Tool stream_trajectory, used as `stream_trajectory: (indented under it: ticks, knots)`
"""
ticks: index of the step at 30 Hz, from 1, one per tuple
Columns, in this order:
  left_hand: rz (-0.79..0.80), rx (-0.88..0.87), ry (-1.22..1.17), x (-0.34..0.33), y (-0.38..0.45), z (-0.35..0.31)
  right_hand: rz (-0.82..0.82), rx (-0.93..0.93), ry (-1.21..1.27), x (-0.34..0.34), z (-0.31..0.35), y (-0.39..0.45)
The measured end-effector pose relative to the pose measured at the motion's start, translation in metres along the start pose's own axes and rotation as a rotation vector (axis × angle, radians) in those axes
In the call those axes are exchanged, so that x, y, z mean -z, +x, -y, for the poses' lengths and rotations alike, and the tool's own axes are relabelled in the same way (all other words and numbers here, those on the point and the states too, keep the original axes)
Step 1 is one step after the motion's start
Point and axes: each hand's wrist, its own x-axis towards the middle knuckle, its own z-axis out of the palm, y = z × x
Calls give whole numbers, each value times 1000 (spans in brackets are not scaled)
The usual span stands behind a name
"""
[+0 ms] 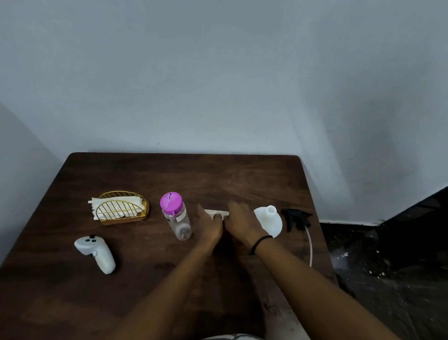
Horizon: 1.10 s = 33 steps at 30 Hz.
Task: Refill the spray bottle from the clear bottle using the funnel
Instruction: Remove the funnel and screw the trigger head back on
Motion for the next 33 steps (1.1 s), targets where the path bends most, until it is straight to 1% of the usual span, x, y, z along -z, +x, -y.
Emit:
stream_trajectory:
  ticks: [5,8,10,12,14,15,17,18,22,24,28,30,33]
  knots:
    - [-79,-173,262,-2,-19,-13,-280,126,49,29,2,-18]
    - [-79,-243,340,-3,-34,-30,-411,160,83,56,-6,-31]
    - [-90,-320,302,-4,-43,-41,-475,164,115,73,-16,-37]
    - [-87,-440,185,-10,-51,-50,-550,146,156,88,-32,-42]
    - [-45,-535,74,-17,-58,-57,-592,75,203,101,-52,-43]
    - [-17,-579,54,-21,-62,-60,-605,14,217,105,-65,-41]
    - [37,-640,56,-29,-67,-66,-594,-119,233,103,-96,-35]
    - [61,-652,58,-33,-69,-67,-563,-181,226,98,-112,-32]
    - [119,-661,89,-48,-70,-64,-337,-404,146,68,-158,-30]
    - [149,-650,115,-54,-67,-62,-260,-466,141,56,-168,-32]
    - [176,-606,127,-61,-66,-60,-241,-505,169,40,-179,-31]
    - [189,-582,143,-61,-62,-57,-268,-508,193,37,-182,-29]
    - [216,-555,155,-60,-53,-51,-349,-518,337,40,-182,-26]
